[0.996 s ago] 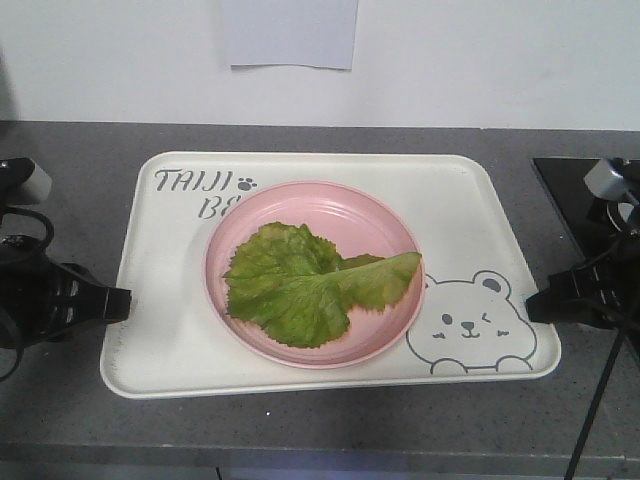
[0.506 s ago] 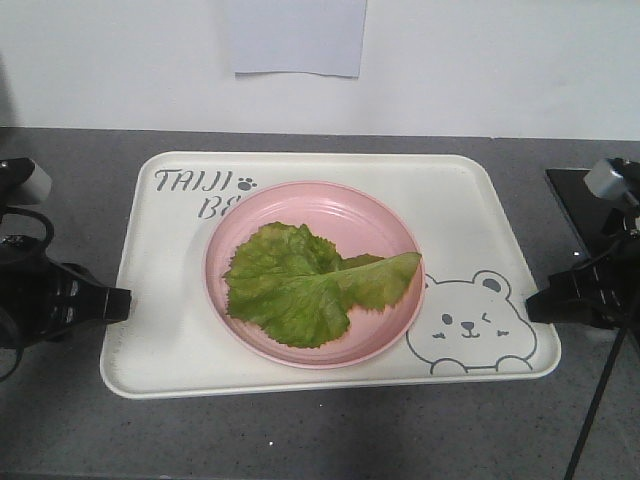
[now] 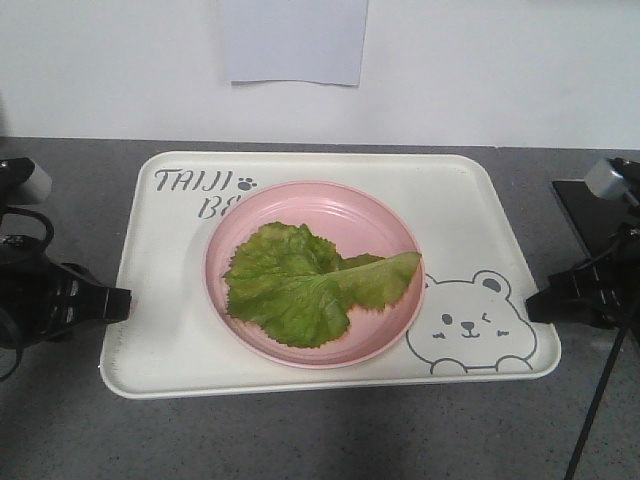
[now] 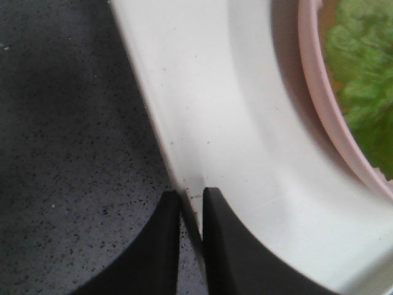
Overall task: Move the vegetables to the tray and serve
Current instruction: 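Hold the tray with both grippers while driving to the far counter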
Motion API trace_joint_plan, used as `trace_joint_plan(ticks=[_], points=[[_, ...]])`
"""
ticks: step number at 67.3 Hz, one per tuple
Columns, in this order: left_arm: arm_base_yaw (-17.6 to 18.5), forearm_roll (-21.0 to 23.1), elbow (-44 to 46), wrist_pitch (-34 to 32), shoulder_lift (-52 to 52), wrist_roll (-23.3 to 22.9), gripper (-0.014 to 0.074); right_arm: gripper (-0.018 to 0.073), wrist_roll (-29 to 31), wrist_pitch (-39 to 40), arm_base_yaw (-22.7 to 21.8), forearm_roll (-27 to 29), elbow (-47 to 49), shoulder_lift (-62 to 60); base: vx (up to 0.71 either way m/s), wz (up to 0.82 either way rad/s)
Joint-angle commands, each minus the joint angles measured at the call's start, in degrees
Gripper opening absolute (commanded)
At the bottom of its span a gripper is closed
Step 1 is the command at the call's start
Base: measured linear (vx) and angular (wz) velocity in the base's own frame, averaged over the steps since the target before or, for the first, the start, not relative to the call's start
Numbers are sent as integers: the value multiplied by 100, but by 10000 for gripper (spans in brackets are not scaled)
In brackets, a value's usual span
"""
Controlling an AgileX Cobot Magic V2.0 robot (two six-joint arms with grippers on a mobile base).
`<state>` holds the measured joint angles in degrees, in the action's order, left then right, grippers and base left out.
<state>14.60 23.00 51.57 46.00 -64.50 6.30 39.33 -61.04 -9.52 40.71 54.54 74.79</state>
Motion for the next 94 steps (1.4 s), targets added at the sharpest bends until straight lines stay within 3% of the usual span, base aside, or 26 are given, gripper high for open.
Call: trace_joint_plan(ticks=[1, 94], points=[[61, 125, 151, -161, 146, 245, -6, -6, 187, -17, 25, 366, 171, -181, 7, 0], [61, 131, 151, -161, 146, 245, -6, -6, 187, -17, 25, 366, 171, -181, 2, -1]])
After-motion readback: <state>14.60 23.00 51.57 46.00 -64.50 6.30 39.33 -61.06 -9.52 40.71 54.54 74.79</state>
